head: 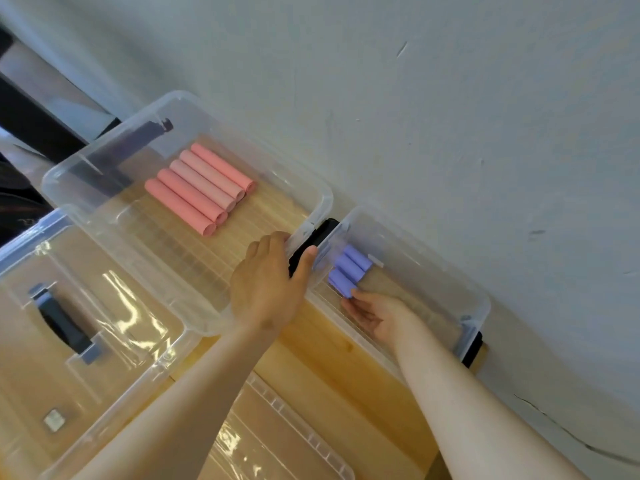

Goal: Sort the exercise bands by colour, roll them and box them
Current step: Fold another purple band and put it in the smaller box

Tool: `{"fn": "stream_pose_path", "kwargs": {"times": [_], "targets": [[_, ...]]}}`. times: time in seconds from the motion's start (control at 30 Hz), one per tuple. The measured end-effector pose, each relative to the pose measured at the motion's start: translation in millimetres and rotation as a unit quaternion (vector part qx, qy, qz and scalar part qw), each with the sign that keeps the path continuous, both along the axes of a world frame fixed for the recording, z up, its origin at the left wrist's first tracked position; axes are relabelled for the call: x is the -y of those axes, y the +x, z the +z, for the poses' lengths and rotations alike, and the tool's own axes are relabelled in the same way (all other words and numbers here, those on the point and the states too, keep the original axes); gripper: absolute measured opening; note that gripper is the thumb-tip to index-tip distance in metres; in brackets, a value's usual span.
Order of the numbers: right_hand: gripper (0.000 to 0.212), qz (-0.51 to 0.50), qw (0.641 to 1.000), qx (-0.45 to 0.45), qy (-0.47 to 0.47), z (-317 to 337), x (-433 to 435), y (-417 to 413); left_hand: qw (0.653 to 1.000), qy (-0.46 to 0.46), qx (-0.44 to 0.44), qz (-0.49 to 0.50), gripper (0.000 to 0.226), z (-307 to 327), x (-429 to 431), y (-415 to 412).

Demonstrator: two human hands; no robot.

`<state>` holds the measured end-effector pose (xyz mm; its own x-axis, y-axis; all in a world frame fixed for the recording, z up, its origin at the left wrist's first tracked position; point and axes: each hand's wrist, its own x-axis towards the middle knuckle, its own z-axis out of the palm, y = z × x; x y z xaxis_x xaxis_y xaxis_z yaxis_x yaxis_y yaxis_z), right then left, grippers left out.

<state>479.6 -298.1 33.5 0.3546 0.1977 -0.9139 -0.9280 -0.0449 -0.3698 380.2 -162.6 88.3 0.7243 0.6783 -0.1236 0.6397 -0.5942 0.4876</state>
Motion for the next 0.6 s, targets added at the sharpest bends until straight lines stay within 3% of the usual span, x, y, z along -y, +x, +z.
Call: {"fn": "stream_pose_path", "kwargs": {"times": [0.27, 0.6], "targets": [[0.004, -0.005, 0.998, 0.046, -0.042, -12.1, -3.8, 5.8, 1.0, 0.0, -0.006, 0.001, 0.049, 0.0, 0.2, 0.4], [0.006, -0.009, 0.999, 0.017, -0.034, -14.1, -10.8, 5.2, 1.0, 0.007, -0.006, -0.003, 0.049, -3.0, -0.6, 0.3]]}}
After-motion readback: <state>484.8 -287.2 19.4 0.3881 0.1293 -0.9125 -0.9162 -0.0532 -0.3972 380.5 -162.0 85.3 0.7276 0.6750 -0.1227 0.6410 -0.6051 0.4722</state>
